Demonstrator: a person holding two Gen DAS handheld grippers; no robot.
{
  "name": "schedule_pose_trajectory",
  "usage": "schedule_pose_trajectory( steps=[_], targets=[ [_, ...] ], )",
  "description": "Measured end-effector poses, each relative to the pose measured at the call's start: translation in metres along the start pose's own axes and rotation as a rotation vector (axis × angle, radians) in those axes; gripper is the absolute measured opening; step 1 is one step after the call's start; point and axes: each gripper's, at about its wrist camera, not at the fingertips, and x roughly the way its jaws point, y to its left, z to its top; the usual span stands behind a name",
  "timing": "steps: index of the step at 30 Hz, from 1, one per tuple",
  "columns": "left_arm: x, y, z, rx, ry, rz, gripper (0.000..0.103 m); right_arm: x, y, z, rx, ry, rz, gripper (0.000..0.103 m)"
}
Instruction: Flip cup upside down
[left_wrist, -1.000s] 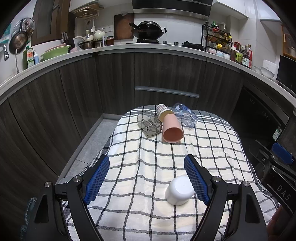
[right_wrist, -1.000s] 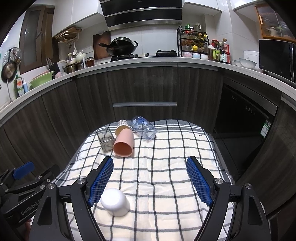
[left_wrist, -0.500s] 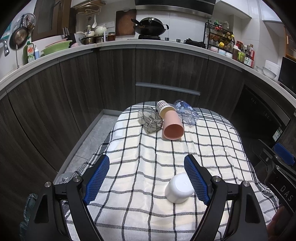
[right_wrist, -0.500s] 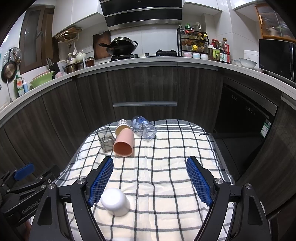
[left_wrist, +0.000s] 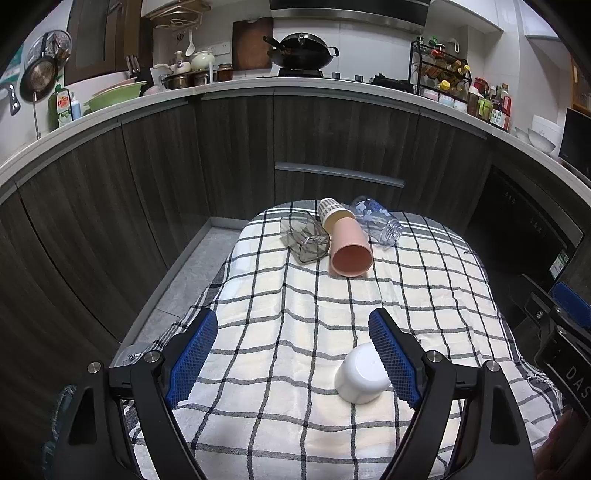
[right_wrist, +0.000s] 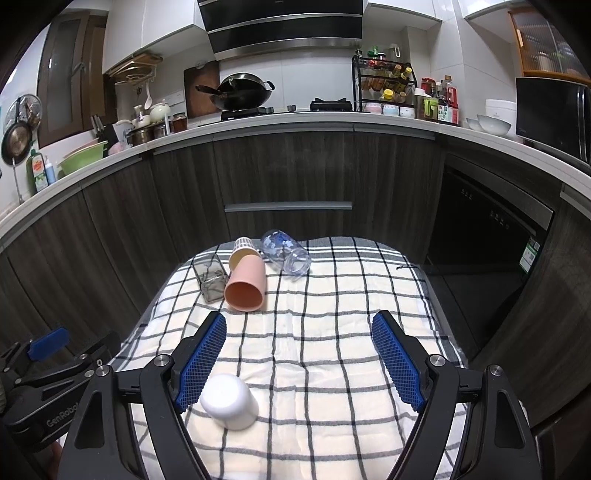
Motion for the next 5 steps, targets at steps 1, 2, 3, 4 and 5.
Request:
schedule_pose_trajectory(
  steps=[1, 2, 3, 4, 5],
  targets=[
    [0.0000, 0.0001, -0.0001, 0.000, 0.001, 0.001, 0.084, 0.0004, -0.0008, -0.0009, 0.000, 0.000, 0.000, 0.081],
    [0.0002, 0.0002, 0.0000, 0.000, 0.001, 0.002, 0.084, 0.0006, -0.0011, -0.0009, 0.000, 0.001, 0.000, 0.081],
    [0.0002, 0.0000, -0.0001, 0.002, 0.001, 0.006, 0.084, 0.0005, -0.0012, -0.0009, 0.000, 0.001, 0.000, 0.081],
    [0.0003, -0.0002, -0.0001, 0.004, 0.001, 0.008, 0.085, 0.0003, -0.0012, -0.0009, 0.000, -0.001, 0.000, 0.081],
    [0.0002, -0.0002, -0.0002, 0.005, 0.002, 0.005, 0.086, 0.0001, -0.0009, -0.0011, 0.000, -0.001, 0.000, 0.081]
  ],
)
